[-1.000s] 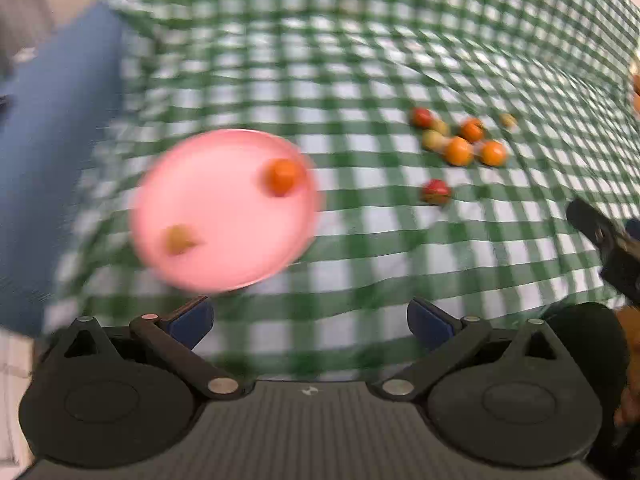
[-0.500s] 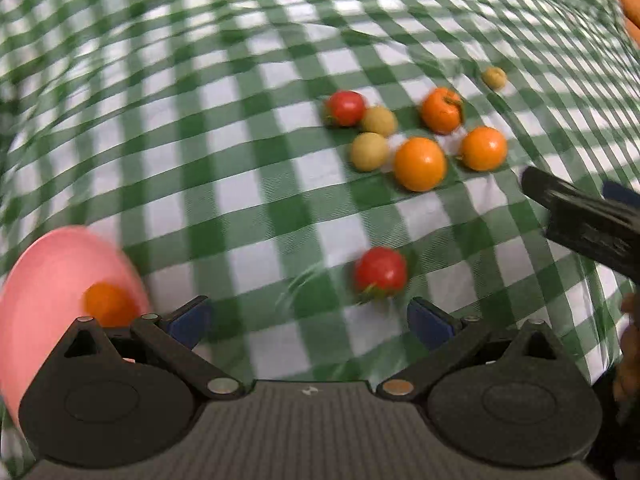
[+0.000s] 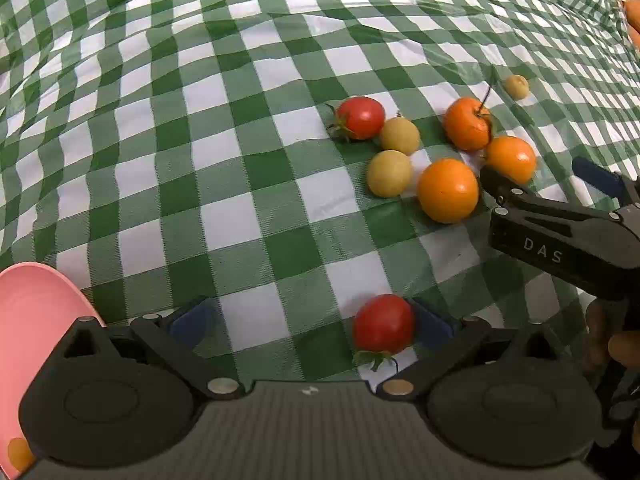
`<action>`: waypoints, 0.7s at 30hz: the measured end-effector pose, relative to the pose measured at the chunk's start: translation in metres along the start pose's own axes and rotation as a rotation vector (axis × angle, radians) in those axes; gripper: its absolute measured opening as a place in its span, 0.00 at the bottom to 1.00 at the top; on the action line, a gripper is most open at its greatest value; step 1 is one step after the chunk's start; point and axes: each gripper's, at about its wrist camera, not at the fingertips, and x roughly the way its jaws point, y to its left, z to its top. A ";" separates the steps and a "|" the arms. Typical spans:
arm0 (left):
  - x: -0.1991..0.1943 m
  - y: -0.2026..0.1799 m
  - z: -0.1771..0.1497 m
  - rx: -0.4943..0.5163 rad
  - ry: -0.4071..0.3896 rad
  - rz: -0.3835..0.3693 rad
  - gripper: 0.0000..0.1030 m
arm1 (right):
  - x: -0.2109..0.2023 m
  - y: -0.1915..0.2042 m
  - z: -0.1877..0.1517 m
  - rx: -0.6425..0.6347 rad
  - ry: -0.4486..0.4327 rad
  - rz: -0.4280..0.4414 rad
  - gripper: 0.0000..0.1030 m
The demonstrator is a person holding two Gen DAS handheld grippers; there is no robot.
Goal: Organize fruits
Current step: 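Grasp a red cherry tomato with the left tool while the right tool grasps an orange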
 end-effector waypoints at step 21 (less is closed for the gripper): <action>-0.042 0.016 -0.004 -0.116 -0.012 -0.082 0.33 | -0.007 -0.006 0.002 0.022 -0.094 0.068 0.41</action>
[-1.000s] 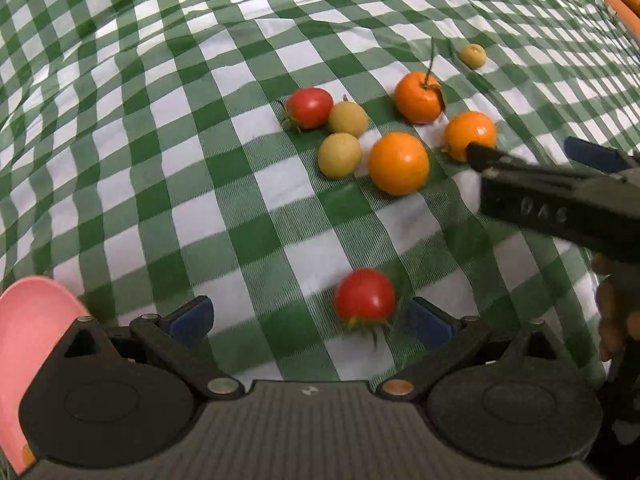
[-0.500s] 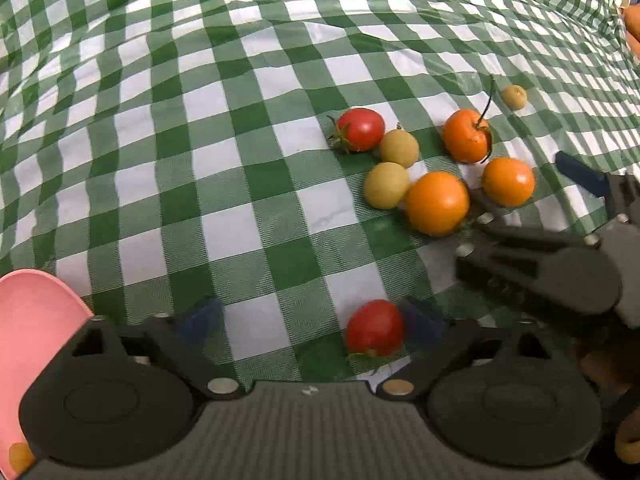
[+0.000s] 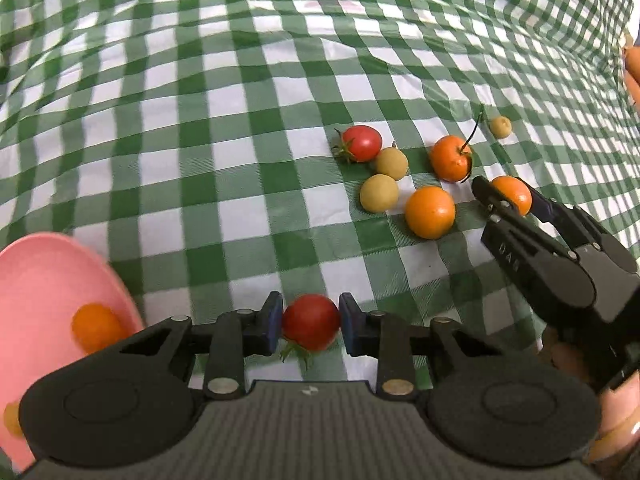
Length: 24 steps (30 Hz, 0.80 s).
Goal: Organize fruits
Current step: 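Grasp a red cherry tomato with the left tool while the right tool grasps an orange, then carry both fruits to the pink plate and open both tools over it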
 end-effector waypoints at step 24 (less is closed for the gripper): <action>-0.203 0.084 -0.179 -0.147 -0.152 0.192 0.33 | -0.277 0.123 -0.003 -0.047 -0.030 0.393 0.41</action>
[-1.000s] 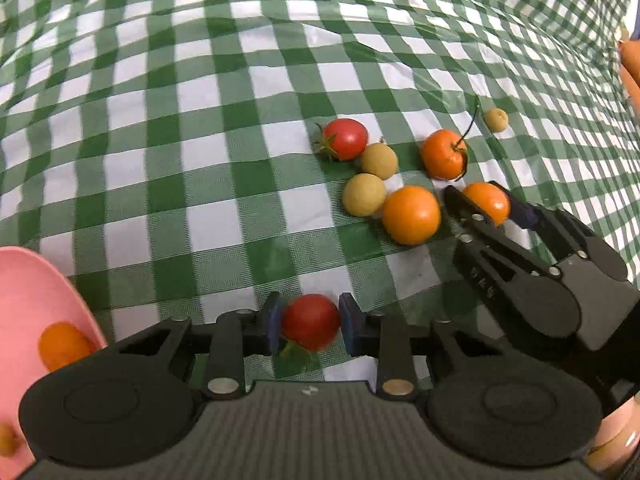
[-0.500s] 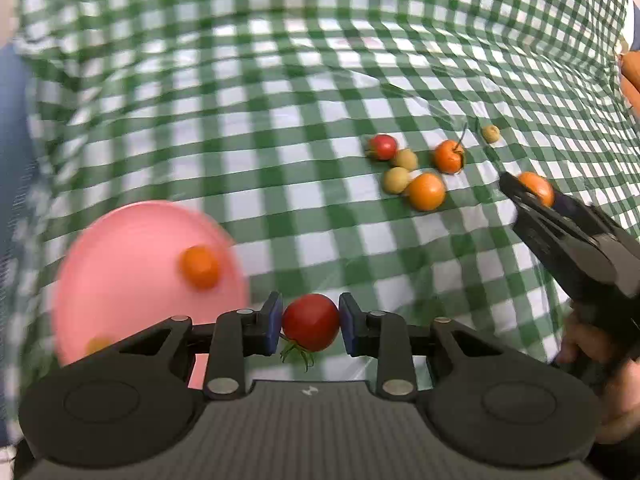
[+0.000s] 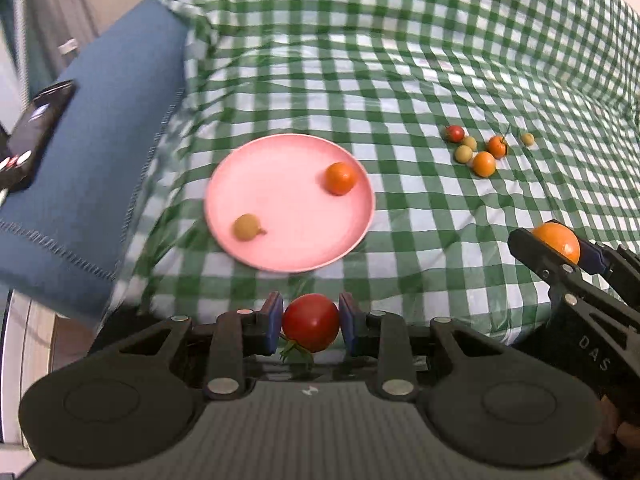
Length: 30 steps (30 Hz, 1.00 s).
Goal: Organize fruits
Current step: 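Carry both fruits to the pink plate and open both tools over it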
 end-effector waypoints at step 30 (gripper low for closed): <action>-0.065 0.057 -0.058 -0.119 -0.139 -0.054 0.33 | -0.069 0.073 0.004 -0.090 -0.051 -0.014 0.41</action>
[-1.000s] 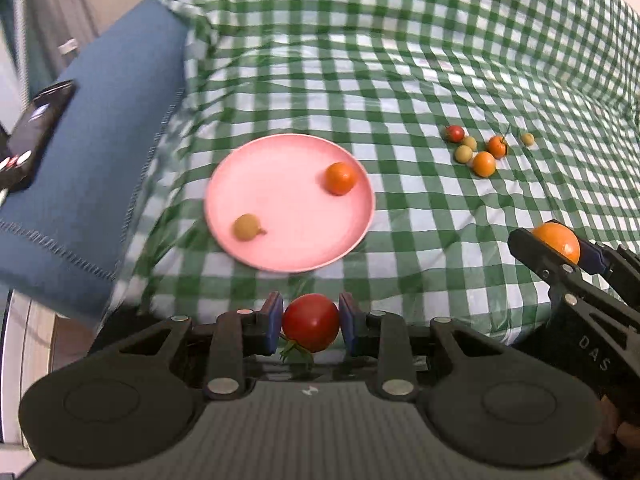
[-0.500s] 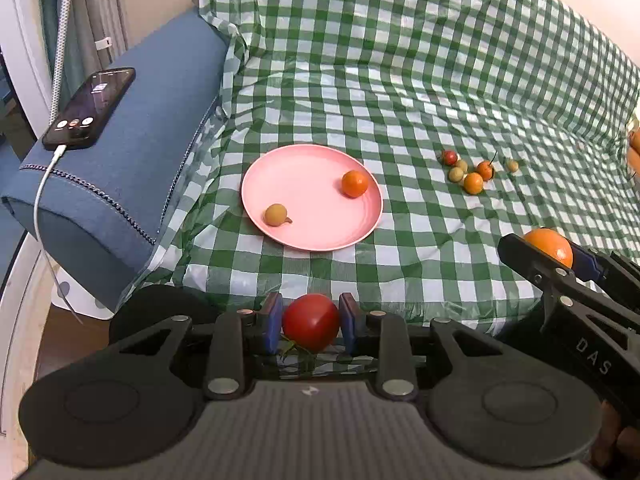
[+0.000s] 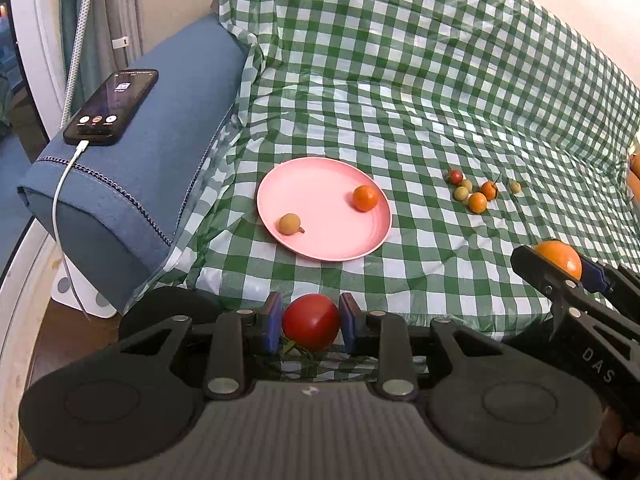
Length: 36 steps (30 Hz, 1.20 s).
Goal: Organize fruits
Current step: 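Carry both fruits to the pink plate and open both tools over it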
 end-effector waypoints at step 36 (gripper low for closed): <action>0.109 0.015 0.084 -0.040 0.091 0.043 0.33 | 0.118 0.002 0.008 -0.024 0.125 0.056 0.41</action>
